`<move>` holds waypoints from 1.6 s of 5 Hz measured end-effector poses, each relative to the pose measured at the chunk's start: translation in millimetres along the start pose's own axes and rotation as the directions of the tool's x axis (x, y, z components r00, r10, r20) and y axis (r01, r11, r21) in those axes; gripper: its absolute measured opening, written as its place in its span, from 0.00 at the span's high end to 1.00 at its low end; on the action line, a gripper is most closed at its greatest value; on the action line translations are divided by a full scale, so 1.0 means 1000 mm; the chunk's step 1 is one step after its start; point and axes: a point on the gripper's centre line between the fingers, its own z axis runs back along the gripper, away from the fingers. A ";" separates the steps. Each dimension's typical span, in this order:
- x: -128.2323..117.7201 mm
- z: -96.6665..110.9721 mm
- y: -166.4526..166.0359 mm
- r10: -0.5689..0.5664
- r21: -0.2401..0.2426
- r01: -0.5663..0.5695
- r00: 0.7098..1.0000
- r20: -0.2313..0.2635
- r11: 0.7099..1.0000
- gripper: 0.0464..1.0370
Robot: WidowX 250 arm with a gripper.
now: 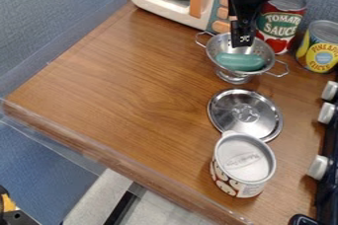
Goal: Move the silver object to the upper left side of the table
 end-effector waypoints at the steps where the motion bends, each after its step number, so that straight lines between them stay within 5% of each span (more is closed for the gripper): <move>1: -0.004 -0.011 -0.007 0.006 -0.032 -0.007 1.000 -0.015 0.999 0.04; 2: -0.005 -0.010 -0.026 0.015 -0.075 -0.015 1.000 0.003 0.997 0.04; 4: -0.004 0.018 -0.071 -0.006 -0.041 0.006 1.000 0.007 0.999 0.04; 5: 0.005 0.013 -0.093 -0.067 -0.084 0.068 0.998 0.010 0.994 0.04; 8: 0.002 -0.029 -0.104 -0.153 -0.195 0.135 0.985 -0.083 0.971 0.04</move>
